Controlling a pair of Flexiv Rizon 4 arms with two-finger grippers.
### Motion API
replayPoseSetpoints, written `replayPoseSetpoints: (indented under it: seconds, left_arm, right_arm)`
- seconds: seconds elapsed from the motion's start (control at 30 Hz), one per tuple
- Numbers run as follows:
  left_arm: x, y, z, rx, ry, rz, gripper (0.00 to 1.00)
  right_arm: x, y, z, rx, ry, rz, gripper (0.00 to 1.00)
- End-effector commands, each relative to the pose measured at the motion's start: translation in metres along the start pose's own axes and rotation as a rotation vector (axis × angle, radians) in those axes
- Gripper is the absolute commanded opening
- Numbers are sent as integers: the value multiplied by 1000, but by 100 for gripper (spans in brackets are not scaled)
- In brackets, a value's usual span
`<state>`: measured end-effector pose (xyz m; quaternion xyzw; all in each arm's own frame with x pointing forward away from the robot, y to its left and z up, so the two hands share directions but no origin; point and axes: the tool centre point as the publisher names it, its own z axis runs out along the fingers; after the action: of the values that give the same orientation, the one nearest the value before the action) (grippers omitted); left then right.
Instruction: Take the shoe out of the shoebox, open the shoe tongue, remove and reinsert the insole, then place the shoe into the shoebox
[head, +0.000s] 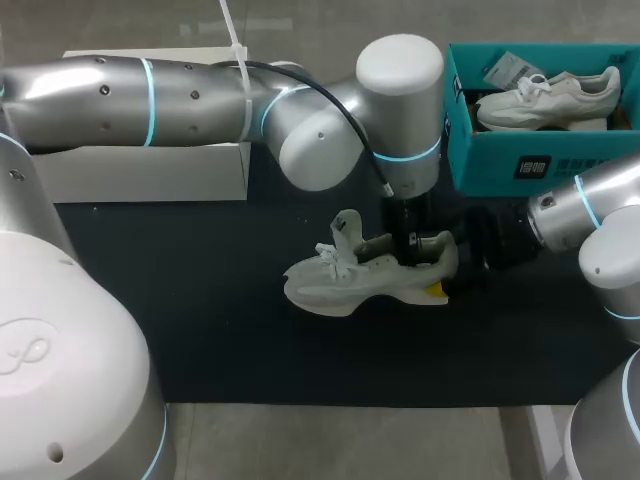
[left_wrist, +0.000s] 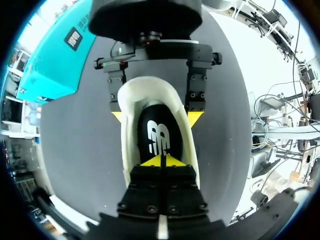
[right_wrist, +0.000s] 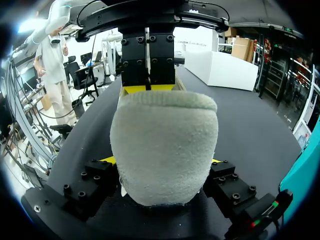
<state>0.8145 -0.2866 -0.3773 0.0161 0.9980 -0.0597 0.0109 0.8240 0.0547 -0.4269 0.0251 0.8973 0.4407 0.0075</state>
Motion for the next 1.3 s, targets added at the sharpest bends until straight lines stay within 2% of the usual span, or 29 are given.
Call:
replayPoseSetpoints:
  seconds: [0.03, 0.23, 0.4, 0.53, 0.67, 0.77, 0.97, 1.0, 1.03, 1.07, 1.2, 1.3]
  left_arm:
    - [5, 8, 1, -8, 19, 5, 0]
    - [12, 17, 15, -20, 114, 28, 0]
    - [18, 20, 23, -40, 149, 37, 0]
    - [15, 19, 31, -46, 155, 28, 0]
    - [17, 17, 30, -49, 160, 50, 0]
    - [21, 17, 27, -25, 205, 57, 0]
    - [27, 18, 38, -34, 243, 49, 0]
    - [27, 18, 39, -37, 240, 49, 2]
    - [28, 18, 40, -42, 233, 50, 14]
    - [28, 17, 42, -43, 221, 51, 17]
    - [26, 14, 46, -33, 206, 55, 12]
    - [24, 11, 49, -25, 188, 54, 16]
  right_arm:
    - [0, -2, 4, 2, -1, 0, 0]
    - [0, -2, 4, 2, -1, 0, 0]
    - [0, -2, 4, 2, -1, 0, 0]
    - [0, -2, 4, 2, -1, 0, 0]
    - [0, -2, 4, 2, -1, 0, 0]
    - [0, -2, 4, 2, -1, 0, 0]
    - [0, -2, 4, 2, -1, 0, 0]
    - [0, -2, 4, 2, -1, 0, 0]
    - [0, -2, 4, 2, -1, 0, 0]
    - [0, -2, 4, 2, -1, 0, 0]
    - [0, -2, 4, 2, -1, 0, 0]
    - [0, -2, 4, 2, -1, 0, 0]
